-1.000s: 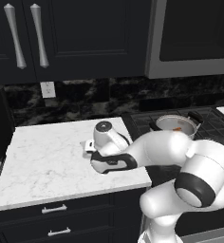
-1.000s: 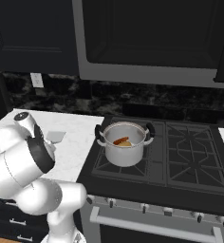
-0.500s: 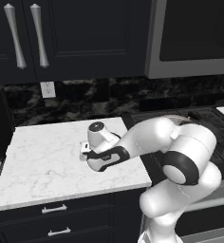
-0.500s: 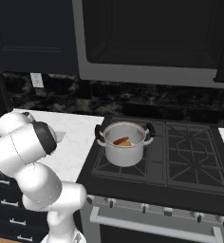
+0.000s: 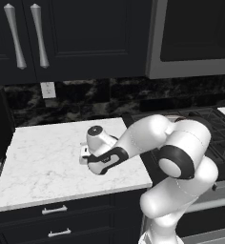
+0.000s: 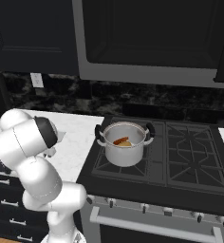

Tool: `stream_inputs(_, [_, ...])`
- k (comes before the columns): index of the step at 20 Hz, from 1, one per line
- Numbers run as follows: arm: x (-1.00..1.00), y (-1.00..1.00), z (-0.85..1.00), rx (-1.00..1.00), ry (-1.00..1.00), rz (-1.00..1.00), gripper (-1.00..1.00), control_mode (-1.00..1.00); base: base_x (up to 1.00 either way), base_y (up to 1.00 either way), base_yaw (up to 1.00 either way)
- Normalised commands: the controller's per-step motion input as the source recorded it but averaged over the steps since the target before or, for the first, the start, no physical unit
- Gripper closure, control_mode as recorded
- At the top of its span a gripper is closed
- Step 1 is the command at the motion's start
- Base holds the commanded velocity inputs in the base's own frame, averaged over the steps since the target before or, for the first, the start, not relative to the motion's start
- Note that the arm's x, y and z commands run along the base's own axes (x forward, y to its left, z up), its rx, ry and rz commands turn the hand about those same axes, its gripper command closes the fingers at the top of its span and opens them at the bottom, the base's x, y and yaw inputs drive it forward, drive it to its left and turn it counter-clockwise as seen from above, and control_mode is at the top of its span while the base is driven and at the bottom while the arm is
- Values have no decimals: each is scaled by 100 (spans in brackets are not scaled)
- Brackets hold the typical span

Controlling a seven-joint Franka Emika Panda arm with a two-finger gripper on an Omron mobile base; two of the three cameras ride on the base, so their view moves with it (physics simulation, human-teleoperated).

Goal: Put the potato and carrot in the pot. Retrieve the spatula and lightly stir the vegetables in the pot.

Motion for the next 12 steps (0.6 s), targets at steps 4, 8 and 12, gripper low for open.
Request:
stream_inputs(4, [1,-2,-9,0,0,1,-100,-100,0,0,0])
stream_inputs(8, [0,-6,-2,0,0,0,-100,-100,0,0,0])
stream_inputs(12, [0,-10,0,0,0,0,-100,-100,0,0,0])
